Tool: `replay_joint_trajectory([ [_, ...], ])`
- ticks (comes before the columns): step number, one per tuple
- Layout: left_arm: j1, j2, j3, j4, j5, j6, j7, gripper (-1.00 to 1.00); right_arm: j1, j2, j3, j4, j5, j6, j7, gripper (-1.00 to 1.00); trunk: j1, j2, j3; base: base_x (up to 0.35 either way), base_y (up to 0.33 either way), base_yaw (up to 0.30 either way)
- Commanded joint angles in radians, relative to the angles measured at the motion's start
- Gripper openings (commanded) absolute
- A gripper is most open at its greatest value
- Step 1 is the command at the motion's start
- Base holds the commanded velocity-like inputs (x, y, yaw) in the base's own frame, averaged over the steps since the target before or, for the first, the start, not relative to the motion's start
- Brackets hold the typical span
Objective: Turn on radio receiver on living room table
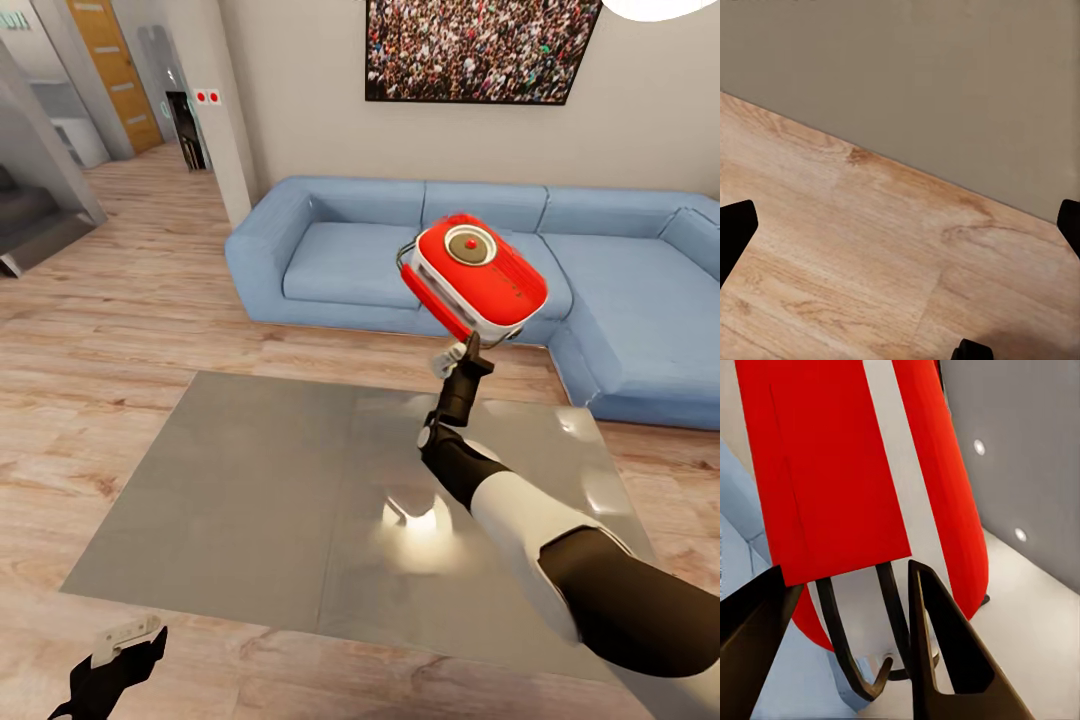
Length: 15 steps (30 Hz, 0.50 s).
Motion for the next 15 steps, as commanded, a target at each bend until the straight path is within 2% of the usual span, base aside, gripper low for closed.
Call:
replay_joint_trajectory([
  [1, 0.0, 0.0, 0.0, 0.0, 0.0, 0.0, 0.0, 1.0, 0.004, 0.0, 0.007, 0.003, 0.007, 0.001, -0.004, -1.0, 0.0, 0.0, 0.0, 0.0, 0.0, 0.0],
  [8, 0.0, 0.0, 0.0, 0.0, 0.0, -0.001, 0.0, 1.0, 0.014, 0.0, 0.011, 0.017, 0.035, 0.0, -0.017, -1.0, 0.0, 0.0, 0.0, 0.0, 0.0, 0.0],
  [15, 0.0, 0.001, 0.0, 0.0, 0.0, -0.001, -0.001, 1.0, 0.016, -0.001, 0.011, 0.018, 0.043, -0.001, -0.086, -1.0, 0.0, 0.0, 0.0, 0.0, 0.0, 0.0],
])
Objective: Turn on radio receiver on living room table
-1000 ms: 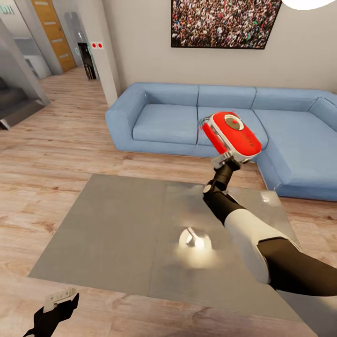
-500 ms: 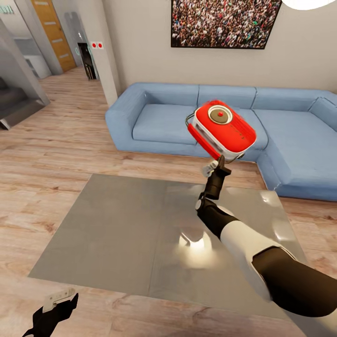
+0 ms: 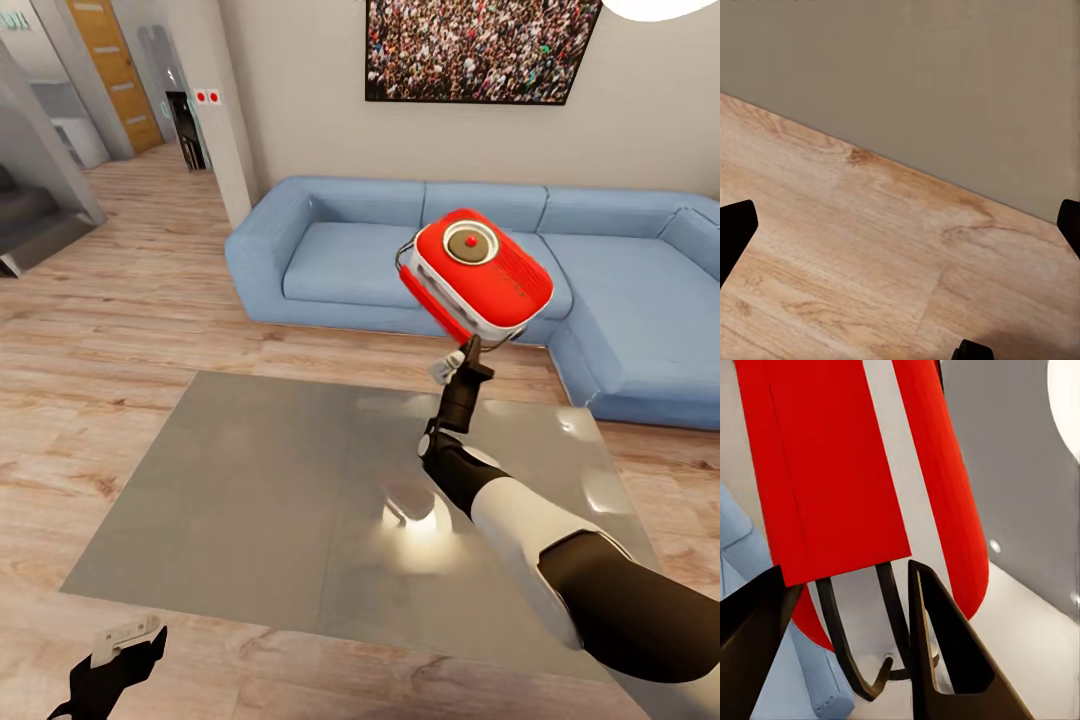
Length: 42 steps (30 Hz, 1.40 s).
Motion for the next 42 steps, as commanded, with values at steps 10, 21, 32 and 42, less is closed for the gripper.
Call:
replay_joint_trajectory([
  [10, 0.0, 0.003, 0.002, -0.007, 0.002, -0.002, -0.005, 1.0, 0.029, 0.001, 0.005, 0.06, 0.274, -0.004, -0.268, -1.0, 0.0, 0.0, 0.0, 0.0, 0.0, 0.0],
  [21, 0.0, -0.006, 0.003, -0.008, 0.002, -0.004, -0.001, 1.0, 0.071, 0.001, 0.017, 0.062, 0.438, -0.002, -0.355, -1.0, 0.0, 0.0, 0.0, 0.0, 0.0, 0.0],
  [32, 0.0, -0.01, 0.002, -0.008, 0.002, -0.003, -0.002, 1.0, 0.076, 0.0, 0.019, 0.108, 0.483, 0.01, -0.355, -1.0, 0.0, 0.0, 0.0, 0.0, 0.0, 0.0],
  [42, 0.0, -0.008, 0.002, -0.008, 0.002, -0.003, -0.002, 1.0, 0.076, -0.007, 0.02, 0.148, 0.624, 0.082, -0.355, -1.0, 0.0, 0.0, 0.0, 0.0, 0.0, 0.0],
])
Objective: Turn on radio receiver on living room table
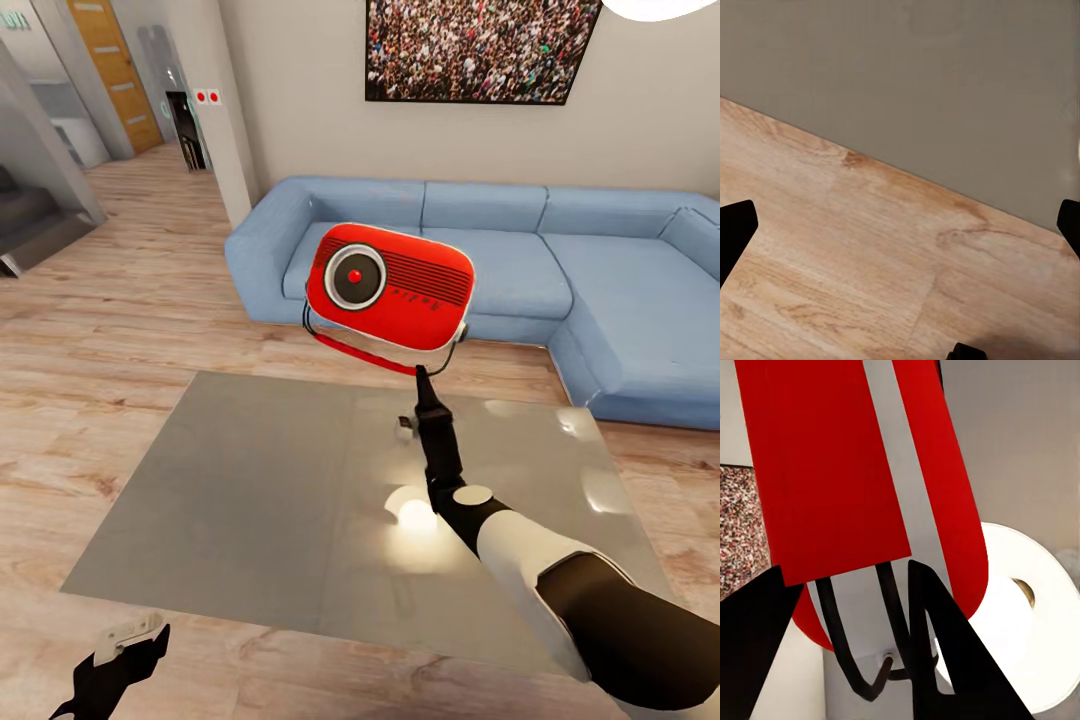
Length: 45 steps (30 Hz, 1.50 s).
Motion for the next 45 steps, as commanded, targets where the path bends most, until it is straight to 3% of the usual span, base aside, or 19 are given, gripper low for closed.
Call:
replay_joint_trajectory([
  [1, 0.0, 0.0, 0.0, 0.0, 0.0, 0.0, 0.0, 1.0, 0.0, 0.0, 0.005, 0.001, 0.003, 0.0, -0.001, -1.0, 0.0, 0.0, 0.0, 0.0, 0.0, 0.0],
  [9, 0.0, 0.001, 0.0, 0.0, 0.0, 0.0, 0.0, 1.0, 0.0, -0.015, 0.005, 0.015, 0.007, 0.002, -0.001, -1.0, 0.0, 0.0, 0.0, 0.0, 0.0, 0.0],
  [25, 0.0, 0.0, 0.0, 0.0, 0.0, 0.0, 0.0, 1.0, 0.0, -0.018, 0.005, 0.029, 0.011, 0.005, -0.001, -1.0, 0.0, 0.0, 0.0, 0.0, 0.0, 0.0],
  [30, 0.0, 0.0, 0.0, 0.0, 0.0, 0.0, 0.0, 1.0, 0.001, -0.027, 0.005, 0.03, 0.053, 0.018, -0.001, -1.0, 0.0, 0.0, 0.0, 0.0, 0.0, 0.0],
  [35, 0.0, 0.001, 0.0, 0.0, 0.0, 0.001, 0.0, 1.0, 0.016, -0.04, 0.005, 0.039, 0.101, 0.111, -0.001, -1.0, 0.0, 0.0, 0.0, 0.0, 0.0, 0.0],
  [45, 0.0, 0.004, 0.0, 0.0, 0.0, 0.001, 0.0, 1.0, 0.031, -0.045, 0.005, 0.046, 0.125, 0.139, -0.001, -1.0, 0.0, 0.0, 0.0, 0.0, 0.0, 0.0],
])
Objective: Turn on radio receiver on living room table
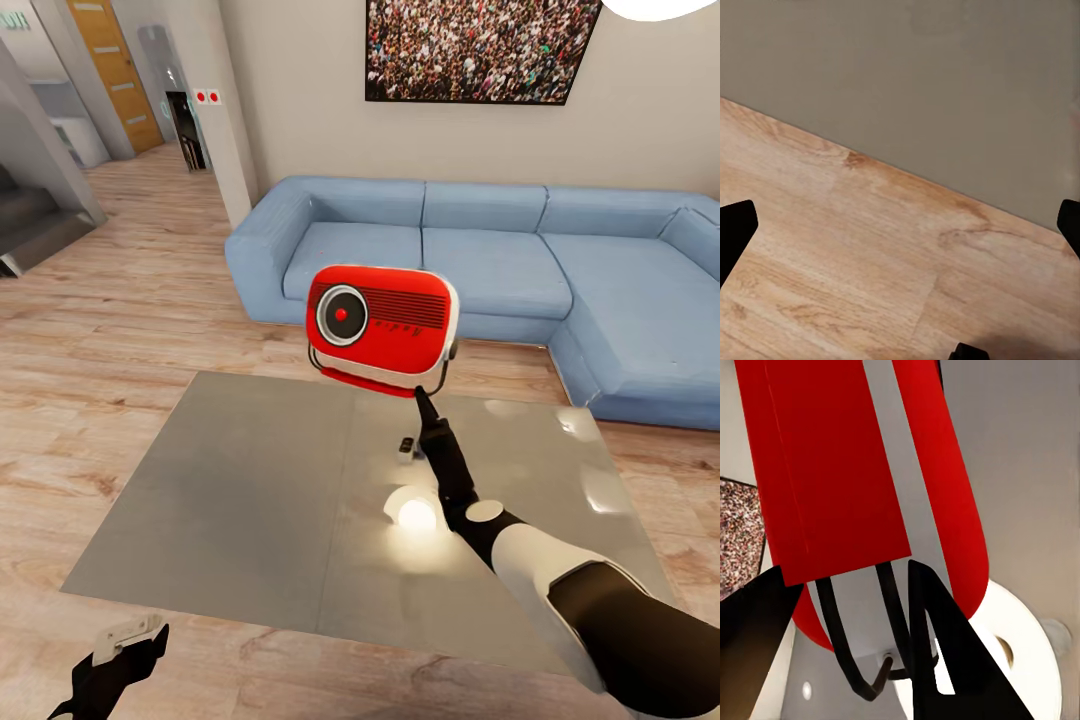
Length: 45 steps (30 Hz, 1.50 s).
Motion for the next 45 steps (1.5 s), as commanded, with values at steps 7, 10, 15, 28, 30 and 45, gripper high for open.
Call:
replay_joint_trajectory([
  [7, 0.0, 0.0, 0.0, 0.0, 0.0, 0.001, -0.002, 1.0, 0.036, -0.001, -0.005, 0.005, 0.022, 0.0, -0.001, -1.0, 0.0, 0.0, 0.0, 0.0, 0.0, 0.0],
  [10, 0.0, -0.002, 0.0, -0.003, 0.001, 0.003, -0.003, 1.0, 0.046, -0.001, -0.005, 0.006, 0.035, 0.007, -0.001, -1.0, 0.0, 0.0, 0.0, 0.0, 0.0, 0.0],
  [15, 0.0, -0.006, -0.002, -0.016, 0.001, 0.006, -0.005, -1.0, 0.053, -0.001, -0.005, 0.006, 0.039, 0.025, -0.001, -1.0, 0.0, 0.0, 0.0, 0.0, 0.0, 0.0],
  [28, 0.0, -0.004, -0.083, -0.382, 0.003, 0.199, -0.006, -1.0, 0.055, -0.025, -0.005, 0.006, 0.039, 0.028, -0.001, -1.0, 0.0, 0.0, 0.0, 0.0, 0.0, 0.0],
  [30, 0.0, -0.003, -0.09, -0.481, 0.003, 0.269, -0.006, -1.0, 0.056, -0.025, -0.005, 0.006, 0.039, 0.028, -0.001, -1.0, 0.0, 0.0, 0.0, 0.0, 0.0, 0.0],
  [45, -0.312, -0.245, -0.178, -0.339, 0.0, 0.348, -0.07, -1.0, 0.056, -0.024, -0.005, 0.006, 0.041, 0.028, -0.001, -1.0, 0.0, 0.0, 0.0, 0.0, 0.0, 0.0],
])
